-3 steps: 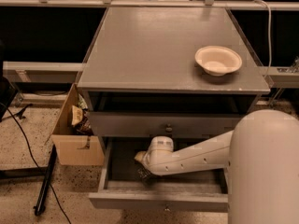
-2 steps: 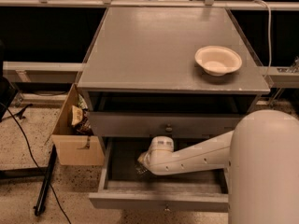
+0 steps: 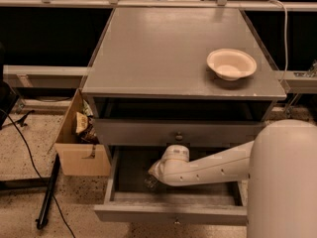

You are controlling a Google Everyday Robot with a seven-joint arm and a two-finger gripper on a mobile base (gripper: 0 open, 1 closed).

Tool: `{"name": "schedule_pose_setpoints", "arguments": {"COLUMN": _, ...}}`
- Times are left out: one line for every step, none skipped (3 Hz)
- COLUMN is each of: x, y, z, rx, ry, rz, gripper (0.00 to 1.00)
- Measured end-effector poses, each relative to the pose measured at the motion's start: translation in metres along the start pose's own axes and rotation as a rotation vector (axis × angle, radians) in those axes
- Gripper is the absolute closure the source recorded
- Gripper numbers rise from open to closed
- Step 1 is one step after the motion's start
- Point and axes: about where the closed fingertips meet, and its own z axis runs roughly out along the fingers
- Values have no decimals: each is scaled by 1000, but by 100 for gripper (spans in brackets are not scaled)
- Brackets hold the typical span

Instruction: Pick water bottle from middle drawer and place on counter

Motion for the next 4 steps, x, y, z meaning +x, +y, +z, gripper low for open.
{"name": "schedule_pose_setpoints", "arguments": {"x": 0, "y": 0, "z": 0, "rx": 5, "ry": -3, "rz": 1, "gripper": 100}}
{"name": "schedule_pose_setpoints", "arguments": {"x": 0, "y": 0, "z": 0, "rx": 6, "ry": -4, "rz": 1, "gripper": 100}}
{"name": "schedule_pose_setpoints", "arguments": {"x": -3, "y": -2, "z": -3, "rx": 20, "ry": -9, "rz": 5, "gripper": 100}}
{"name": "schedule_pose_setpoints", "arguments": {"x": -4, "y": -5, "z": -11, "rx": 49, "ry": -13, "rz": 28, "gripper": 100}}
